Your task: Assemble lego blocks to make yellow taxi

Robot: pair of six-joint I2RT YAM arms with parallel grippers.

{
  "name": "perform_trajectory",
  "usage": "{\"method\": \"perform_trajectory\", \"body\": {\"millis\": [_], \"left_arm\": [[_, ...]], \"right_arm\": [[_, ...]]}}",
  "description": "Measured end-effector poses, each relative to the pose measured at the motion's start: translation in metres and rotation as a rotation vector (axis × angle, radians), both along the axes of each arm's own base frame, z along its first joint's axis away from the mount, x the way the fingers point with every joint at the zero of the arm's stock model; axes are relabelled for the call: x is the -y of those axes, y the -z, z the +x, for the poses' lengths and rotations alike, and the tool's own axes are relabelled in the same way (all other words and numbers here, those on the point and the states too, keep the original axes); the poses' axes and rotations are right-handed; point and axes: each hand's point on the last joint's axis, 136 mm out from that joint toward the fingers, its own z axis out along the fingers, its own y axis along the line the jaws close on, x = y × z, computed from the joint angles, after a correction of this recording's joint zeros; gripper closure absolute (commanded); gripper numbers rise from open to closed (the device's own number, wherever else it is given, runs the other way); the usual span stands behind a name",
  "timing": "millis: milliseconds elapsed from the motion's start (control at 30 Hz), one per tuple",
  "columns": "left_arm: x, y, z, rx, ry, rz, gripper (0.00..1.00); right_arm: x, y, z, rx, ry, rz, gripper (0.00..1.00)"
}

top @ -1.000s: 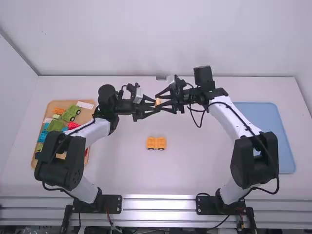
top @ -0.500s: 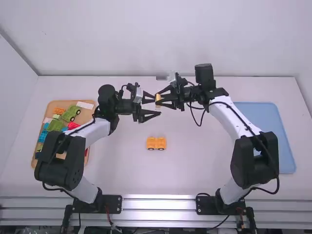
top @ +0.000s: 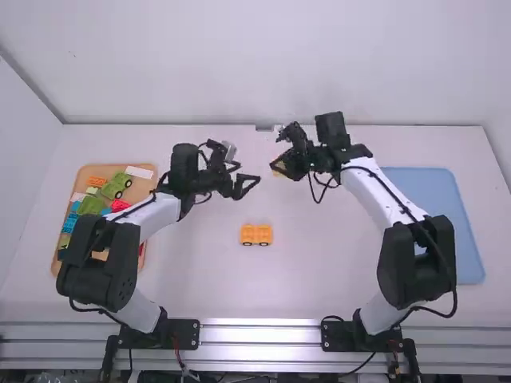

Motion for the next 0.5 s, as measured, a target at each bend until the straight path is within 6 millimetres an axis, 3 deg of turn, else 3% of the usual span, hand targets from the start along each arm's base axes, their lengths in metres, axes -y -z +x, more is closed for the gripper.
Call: {"method": "perform_trajectory", "body": {"millis": [100,167,300,500], "left_arm": [[-0.021,0.014,0.015,-0.041,-0.141,0.097,0.01],[-0.028,0.013,0.023,-0.045,-0.188,0.13,0.01],[-0.045,-0.007,0.046,-0.031,-0.303,0.197,0.01],[-0.065,-0.033,0.068,0.003,-0.427,0.26,0.01]], "right_arm": [[0.018,0.029,-0.014,-0.115,0.118,-0.168,0.83],[0.026,0.041,-0.025,-0.174,0.17,-0.252,0.83],[0.045,0.063,-0.058,-0.319,0.294,-0.424,0.86],[0.056,0.097,-0.082,-0.423,0.467,-0.478,0.85]]}}
